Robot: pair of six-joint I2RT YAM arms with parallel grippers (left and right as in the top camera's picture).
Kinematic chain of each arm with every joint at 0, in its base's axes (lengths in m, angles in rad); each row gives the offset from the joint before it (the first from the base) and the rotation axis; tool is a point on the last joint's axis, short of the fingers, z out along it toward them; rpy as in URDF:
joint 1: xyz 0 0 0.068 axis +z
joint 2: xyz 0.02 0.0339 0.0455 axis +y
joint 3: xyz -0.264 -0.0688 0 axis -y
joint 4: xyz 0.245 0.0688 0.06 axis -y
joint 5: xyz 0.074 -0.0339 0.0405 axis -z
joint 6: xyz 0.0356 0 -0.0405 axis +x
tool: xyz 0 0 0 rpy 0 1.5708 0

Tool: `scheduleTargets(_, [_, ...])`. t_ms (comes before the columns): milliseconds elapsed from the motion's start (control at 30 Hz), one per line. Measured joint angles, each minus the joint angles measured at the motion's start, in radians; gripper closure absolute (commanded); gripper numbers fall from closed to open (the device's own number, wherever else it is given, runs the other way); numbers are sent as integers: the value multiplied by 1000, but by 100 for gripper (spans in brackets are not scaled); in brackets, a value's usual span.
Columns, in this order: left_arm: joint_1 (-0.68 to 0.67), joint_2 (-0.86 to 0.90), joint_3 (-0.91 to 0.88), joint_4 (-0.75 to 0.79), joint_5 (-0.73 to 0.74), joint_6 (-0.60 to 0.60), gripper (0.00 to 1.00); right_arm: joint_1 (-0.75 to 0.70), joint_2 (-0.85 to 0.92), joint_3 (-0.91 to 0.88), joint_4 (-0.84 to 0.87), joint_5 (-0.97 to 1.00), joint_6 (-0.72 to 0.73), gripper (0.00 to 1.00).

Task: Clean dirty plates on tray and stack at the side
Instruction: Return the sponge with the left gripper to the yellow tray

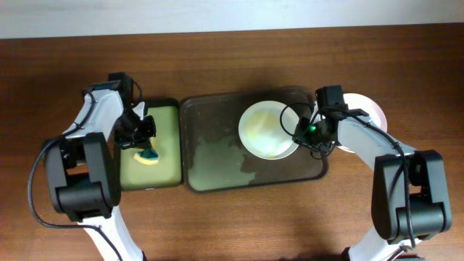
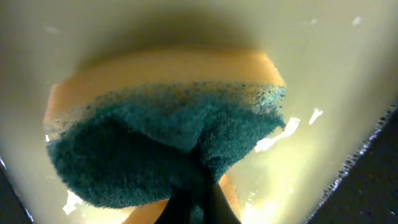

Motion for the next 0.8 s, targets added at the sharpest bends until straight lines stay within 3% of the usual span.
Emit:
scheduleTargets(67, [33,-21,-9,11,49,11,100,0,0,0,0,0,1,63])
scheduleTargets(400, [35,-106,-45,54,83,11,100,0,0,1,0,-4,0,64])
scheduleTargets(433, [34,-106,-69,71,85,10,100,0,0,2,0,-4,0,66])
scheduleTargets(467, [34,-106,-107,105,85,10,96,0,0,2,0,-4,0,86])
scheduleTargets(500, [34,-106,-127,129,85,11,94,0,0,2,0,-3,0,96])
scheduleTargets(533, [34,-106,-151,159,89,11,82,0,0,1,-1,4,-2,96])
scheduleTargets(567, [35,-108,-163,170,90,11,63,0,1,-3,-3,4,-2,96])
scheduleTargets(600, [35,-112,-167,175,91,14,27,0,1,-1,-3,3,-5,96])
scheduleTargets(633, [35,-114,-169,176,92,14,0,0,1,13,-37,5,-23,96])
scheduleTargets(800, [33,-114,-176,179,92,14,1,0,-68,262,-364,22,-164,96])
